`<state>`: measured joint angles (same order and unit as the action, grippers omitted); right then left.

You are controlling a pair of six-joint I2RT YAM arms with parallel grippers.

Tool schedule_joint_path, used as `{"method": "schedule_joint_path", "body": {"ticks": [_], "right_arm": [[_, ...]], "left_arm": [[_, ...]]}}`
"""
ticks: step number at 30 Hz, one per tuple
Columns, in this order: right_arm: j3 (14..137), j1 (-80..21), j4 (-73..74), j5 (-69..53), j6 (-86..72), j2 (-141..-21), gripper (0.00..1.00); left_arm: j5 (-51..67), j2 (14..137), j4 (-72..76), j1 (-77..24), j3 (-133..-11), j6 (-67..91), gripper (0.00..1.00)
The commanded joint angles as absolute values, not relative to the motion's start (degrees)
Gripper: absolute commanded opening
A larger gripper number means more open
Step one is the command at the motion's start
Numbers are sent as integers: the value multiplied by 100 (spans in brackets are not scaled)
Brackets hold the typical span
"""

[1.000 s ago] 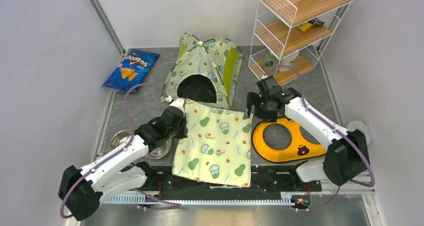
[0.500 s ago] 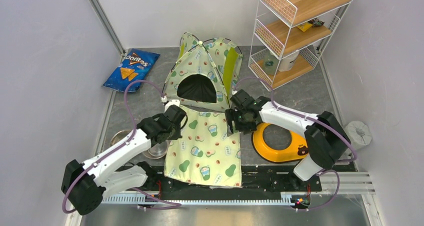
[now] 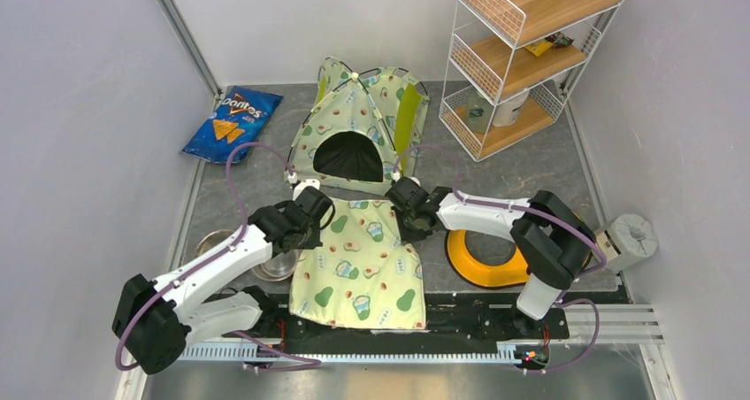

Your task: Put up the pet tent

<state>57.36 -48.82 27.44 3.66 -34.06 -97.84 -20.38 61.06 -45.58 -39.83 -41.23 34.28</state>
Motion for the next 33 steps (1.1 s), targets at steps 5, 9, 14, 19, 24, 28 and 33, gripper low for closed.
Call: {"method": "schedule_joint_path", "body": {"ticks": [5,9,14,19,24,28,33], "right_arm": [[5984,-5433,2641,316,-3234,-9491,0],[6612,-5510,2889,-103,-2986,-9026,0],[7611,-5517,3261,-262,-2696,-9026,0],[8357,-5506,3293,283,-2507,-9447,0],[9149,-5503,3317,968,-2380,-10201,0],[9596,-5463,3313,1417,-2354,-10761,0],[9500,-5286,2856,1580,-2444,-11084,0]], "left_arm": [[-1688,5618,-4386,-3981,-4165,3464,2],[-1649,5345,-4700,-3986,-4595,3426,2],[-1652,5366,-4765,-3982,-5151,3289,2],[-1687,5987,-4319,-3970,-5719,2867,2],[-1339,6983,-3787,-3751,-6362,2522,2],[-741,7540,-3260,-3336,-6398,2392,2],[95,7992,-2576,-2814,-6337,2174,2]]}}
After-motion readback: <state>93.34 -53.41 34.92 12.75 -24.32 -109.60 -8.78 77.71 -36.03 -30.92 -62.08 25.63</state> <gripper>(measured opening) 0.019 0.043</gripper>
